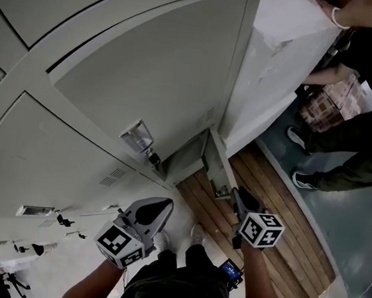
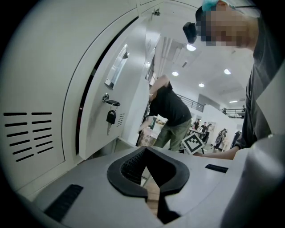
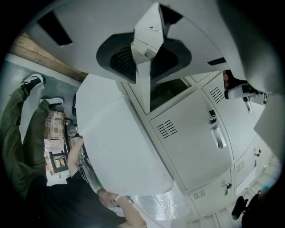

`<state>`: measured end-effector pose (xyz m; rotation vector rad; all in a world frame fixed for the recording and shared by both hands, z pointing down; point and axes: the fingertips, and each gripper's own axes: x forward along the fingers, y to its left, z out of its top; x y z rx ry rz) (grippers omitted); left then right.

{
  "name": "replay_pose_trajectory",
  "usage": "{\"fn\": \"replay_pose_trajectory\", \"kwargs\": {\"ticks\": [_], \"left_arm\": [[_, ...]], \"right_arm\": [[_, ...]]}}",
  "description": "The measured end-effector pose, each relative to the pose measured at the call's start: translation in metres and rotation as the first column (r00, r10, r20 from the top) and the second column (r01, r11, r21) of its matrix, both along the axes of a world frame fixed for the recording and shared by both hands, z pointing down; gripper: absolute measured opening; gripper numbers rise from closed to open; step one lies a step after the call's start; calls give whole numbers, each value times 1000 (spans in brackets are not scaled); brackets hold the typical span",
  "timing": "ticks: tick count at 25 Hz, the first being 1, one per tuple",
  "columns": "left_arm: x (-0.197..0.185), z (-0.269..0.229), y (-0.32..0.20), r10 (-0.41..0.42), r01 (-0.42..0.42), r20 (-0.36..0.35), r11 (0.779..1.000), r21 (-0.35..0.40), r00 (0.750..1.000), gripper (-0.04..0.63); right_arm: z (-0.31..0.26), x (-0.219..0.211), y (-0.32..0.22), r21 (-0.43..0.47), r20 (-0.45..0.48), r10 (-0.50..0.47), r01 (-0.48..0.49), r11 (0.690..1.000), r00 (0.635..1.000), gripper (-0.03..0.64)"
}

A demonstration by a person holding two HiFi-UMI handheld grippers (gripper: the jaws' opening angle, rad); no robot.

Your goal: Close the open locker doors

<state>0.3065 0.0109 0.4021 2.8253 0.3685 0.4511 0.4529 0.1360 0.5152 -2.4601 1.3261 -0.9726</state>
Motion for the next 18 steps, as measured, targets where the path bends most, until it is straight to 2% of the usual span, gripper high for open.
{"fn": "replay_pose_trajectory", "kwargs": {"ticks": [18], "left_arm": [[-40,-1,-34,-41,41,-7,999,-9,999,3]], "right_arm": [[1,-38,-40,-5,18,-33,33,999,999,100]]}}
